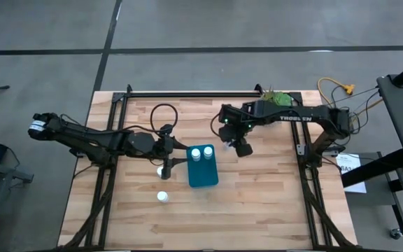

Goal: Pick and place pill bottles into a basket
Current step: Put the white pill bottle into the blue bin

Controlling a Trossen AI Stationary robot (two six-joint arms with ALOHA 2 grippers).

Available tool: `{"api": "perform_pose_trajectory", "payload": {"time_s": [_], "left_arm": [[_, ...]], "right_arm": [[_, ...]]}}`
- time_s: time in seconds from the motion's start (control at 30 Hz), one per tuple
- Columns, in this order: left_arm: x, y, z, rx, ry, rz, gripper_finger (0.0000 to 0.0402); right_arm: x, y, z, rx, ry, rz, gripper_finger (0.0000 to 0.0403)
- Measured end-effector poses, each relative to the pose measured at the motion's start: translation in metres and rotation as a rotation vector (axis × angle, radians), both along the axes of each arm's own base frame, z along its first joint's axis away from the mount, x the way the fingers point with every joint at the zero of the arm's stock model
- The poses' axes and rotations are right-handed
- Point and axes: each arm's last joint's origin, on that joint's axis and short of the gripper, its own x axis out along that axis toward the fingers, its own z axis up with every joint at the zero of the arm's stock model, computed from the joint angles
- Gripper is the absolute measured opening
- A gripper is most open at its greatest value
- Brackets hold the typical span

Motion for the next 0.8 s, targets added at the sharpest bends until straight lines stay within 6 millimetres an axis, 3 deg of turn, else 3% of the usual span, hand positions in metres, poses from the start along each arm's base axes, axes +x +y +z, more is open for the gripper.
{"api": "perform_pose_trajectory", "payload": {"time_s": [0.33, 0.8], "left_arm": [[0.000, 0.000, 0.000, 0.001, -0.001, 0.000, 0.0173], [0.000, 0.000, 0.000, 0.002, 0.000, -0.001, 0.0173]], "right_arm": [[0.011, 0.034, 0.011, -0.029, -0.081, 0.104, 0.0146], [0.030, 0.038, 0.000, -0.062, -0.071, 0.129, 0.0146]]}}
